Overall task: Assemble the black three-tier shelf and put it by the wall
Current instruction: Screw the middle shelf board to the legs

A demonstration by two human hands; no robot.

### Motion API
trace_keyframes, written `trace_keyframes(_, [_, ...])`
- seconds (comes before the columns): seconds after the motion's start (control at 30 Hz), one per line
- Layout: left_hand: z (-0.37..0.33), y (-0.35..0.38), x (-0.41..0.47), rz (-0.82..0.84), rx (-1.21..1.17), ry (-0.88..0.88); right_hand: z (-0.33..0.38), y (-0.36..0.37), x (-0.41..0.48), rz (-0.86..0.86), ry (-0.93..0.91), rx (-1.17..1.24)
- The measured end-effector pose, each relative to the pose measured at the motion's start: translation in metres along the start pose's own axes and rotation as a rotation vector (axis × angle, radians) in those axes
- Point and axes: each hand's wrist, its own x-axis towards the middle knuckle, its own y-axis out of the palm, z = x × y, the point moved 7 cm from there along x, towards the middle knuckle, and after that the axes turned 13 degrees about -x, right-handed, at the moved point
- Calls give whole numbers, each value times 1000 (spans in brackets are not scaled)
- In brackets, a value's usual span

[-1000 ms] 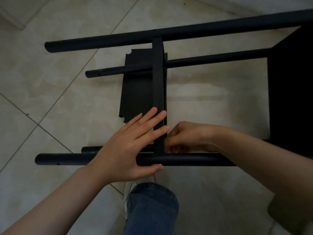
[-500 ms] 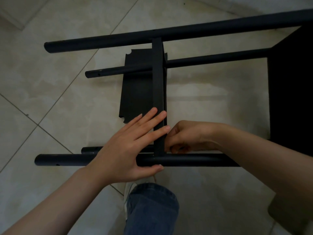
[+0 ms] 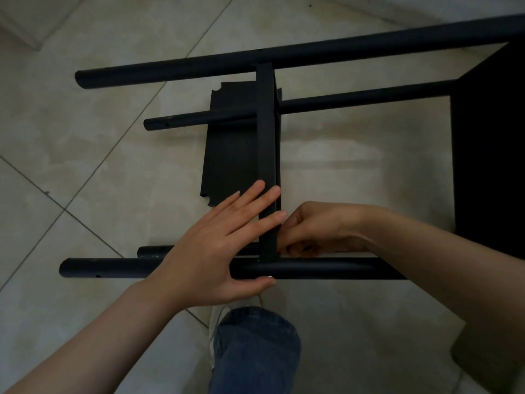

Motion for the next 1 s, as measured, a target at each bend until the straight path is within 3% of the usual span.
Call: trace_keyframes(1.0, [-1,0,0,1,-7,-10,-1,0,1,18,52,-29])
